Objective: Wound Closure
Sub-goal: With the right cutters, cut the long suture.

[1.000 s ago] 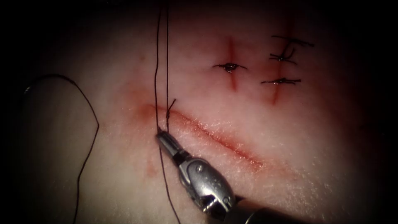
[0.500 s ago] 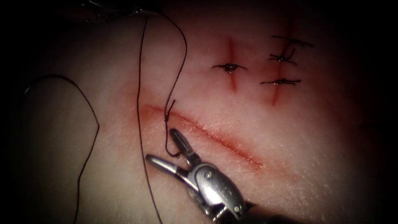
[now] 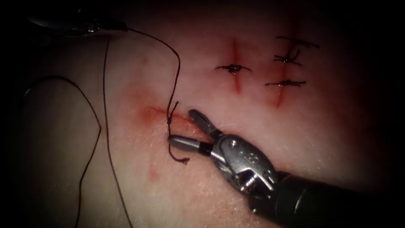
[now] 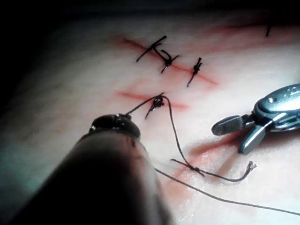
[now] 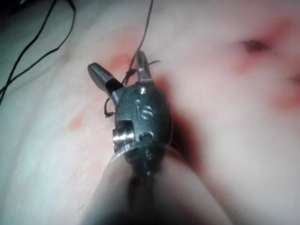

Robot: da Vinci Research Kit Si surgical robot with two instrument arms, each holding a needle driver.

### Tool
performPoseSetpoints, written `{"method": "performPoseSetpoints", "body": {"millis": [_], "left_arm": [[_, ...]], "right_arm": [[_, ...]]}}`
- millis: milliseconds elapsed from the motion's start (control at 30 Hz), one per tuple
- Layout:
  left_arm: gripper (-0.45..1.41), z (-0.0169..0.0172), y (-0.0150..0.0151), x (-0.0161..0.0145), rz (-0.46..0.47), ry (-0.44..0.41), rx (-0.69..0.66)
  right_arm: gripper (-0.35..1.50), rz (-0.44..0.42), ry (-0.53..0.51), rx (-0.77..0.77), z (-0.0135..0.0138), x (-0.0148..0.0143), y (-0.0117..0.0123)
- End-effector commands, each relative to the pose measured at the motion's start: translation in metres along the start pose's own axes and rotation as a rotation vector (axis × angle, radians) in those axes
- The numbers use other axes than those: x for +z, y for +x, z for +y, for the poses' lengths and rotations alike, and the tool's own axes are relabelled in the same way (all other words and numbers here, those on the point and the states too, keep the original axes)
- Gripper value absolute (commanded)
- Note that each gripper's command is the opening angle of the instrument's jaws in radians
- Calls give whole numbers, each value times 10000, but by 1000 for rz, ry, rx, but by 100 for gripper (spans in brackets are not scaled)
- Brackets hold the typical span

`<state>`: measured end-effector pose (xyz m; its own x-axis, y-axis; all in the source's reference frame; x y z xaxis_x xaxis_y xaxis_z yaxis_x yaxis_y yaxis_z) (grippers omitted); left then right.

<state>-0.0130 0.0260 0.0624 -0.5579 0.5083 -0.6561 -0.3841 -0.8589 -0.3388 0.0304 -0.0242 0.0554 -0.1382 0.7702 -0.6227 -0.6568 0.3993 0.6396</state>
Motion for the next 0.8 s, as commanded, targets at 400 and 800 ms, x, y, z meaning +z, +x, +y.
{"method": "performPoseSetpoints", "body": {"millis": [400,800], "left_arm": [[-45,25,26,-22,39,17,20],[-45,43,37,-38,47,22,45]], "right_arm": [[118,-45,13,-99,-2,66,-4],[119,-62,14,-136,9,92,-7]]}}
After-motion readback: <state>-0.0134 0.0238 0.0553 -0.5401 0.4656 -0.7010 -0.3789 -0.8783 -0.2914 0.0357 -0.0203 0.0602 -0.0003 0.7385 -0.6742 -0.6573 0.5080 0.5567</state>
